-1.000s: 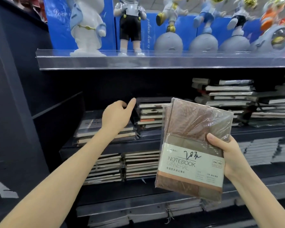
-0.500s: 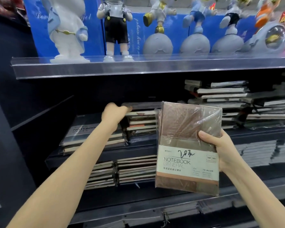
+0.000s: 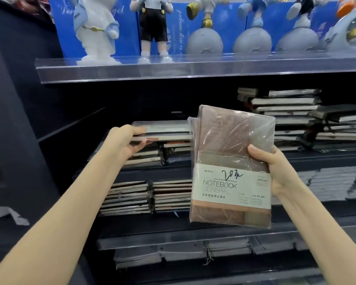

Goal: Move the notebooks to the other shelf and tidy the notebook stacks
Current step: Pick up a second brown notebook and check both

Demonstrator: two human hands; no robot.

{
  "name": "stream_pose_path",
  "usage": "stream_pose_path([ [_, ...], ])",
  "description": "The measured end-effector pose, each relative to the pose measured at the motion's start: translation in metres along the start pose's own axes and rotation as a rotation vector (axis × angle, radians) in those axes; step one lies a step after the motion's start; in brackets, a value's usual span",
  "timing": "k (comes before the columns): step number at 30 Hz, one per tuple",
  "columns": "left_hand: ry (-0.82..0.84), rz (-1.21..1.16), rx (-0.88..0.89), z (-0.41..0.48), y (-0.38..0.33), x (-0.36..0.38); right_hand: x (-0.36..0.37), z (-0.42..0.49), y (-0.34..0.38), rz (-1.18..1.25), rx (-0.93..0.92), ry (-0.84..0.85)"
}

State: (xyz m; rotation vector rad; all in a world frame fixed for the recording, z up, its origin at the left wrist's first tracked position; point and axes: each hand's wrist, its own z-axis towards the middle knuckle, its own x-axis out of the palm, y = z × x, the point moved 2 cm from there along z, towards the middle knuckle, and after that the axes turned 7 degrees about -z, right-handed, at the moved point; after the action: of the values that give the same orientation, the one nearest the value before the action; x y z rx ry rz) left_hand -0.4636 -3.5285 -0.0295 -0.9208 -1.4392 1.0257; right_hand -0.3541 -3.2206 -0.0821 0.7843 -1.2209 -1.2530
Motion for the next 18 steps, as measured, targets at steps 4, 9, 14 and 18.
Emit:
stream_pose_path([
  [4,-0.068,-0.006,0.039,-0.007,-0.015,-0.047,-0.022,-0.01,0.002,0.061,0.05,-0.076],
  [9,-0.156,0.114,0.085,-0.011,-0.026,-0.095,-0.022,-0.022,-0.004,0.025,0.106,-0.121],
  [14,-0.151,0.45,0.181,-0.004,-0.009,-0.097,-0.002,-0.025,-0.005,0.047,0.134,-0.131],
  [18,-0.483,1.482,0.586,-0.018,-0.012,-0.082,0.01,-0.028,-0.006,0.012,0.11,-0.124],
])
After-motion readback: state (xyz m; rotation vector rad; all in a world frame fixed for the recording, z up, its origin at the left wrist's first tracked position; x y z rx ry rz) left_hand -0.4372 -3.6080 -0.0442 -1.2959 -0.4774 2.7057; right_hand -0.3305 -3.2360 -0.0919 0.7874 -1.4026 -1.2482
